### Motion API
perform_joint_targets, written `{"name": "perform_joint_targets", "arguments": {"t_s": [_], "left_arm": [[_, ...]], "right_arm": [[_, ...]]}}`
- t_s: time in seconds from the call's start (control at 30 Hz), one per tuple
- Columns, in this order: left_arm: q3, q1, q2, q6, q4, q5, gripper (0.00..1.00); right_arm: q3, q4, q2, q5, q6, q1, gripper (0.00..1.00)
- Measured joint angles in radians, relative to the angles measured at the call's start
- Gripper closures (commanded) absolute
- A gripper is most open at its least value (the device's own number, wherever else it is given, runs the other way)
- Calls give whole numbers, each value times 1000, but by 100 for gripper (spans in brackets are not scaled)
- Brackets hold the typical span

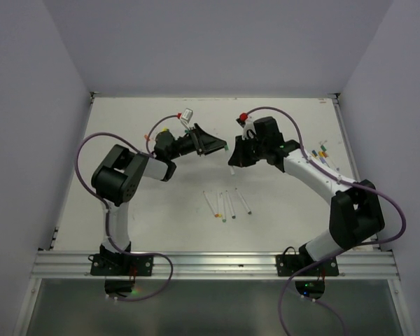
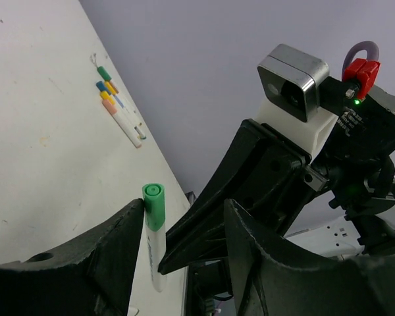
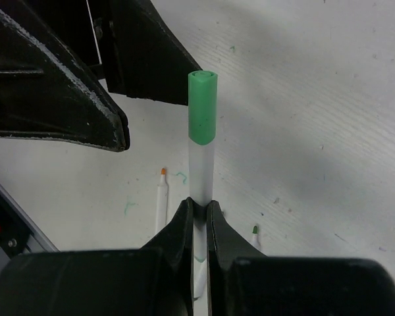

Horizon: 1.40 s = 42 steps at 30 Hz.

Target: Open the pen caps

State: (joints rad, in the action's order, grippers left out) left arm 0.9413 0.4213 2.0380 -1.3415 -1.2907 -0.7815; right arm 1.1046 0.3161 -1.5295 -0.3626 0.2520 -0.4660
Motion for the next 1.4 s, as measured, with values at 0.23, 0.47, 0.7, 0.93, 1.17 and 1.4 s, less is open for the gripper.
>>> {"name": "perform_joint_targets", "arguments": {"t_s": [0.23, 0.47, 0.7, 0.93, 1.17, 1.4], "left_arm": [[0, 0, -2, 41, 4, 5, 48], [0, 1, -39, 111, 64, 13, 74], [1, 1, -48, 153, 104, 28, 100], [1, 2, -63, 154, 108, 29, 100], [1, 5, -97, 128, 89, 52, 100], [1, 4, -97, 123, 89, 68, 72]], "right_arm": [[6, -21, -9, 0, 29, -17, 100], [6, -31, -9, 0, 42, -39, 100], [6, -39, -9, -3, 50, -44, 95], [7, -51, -9, 3, 60, -44, 53], [7, -78, -9, 4, 60, -52, 90], [-2, -114, -8, 5, 79, -62, 100]]}}
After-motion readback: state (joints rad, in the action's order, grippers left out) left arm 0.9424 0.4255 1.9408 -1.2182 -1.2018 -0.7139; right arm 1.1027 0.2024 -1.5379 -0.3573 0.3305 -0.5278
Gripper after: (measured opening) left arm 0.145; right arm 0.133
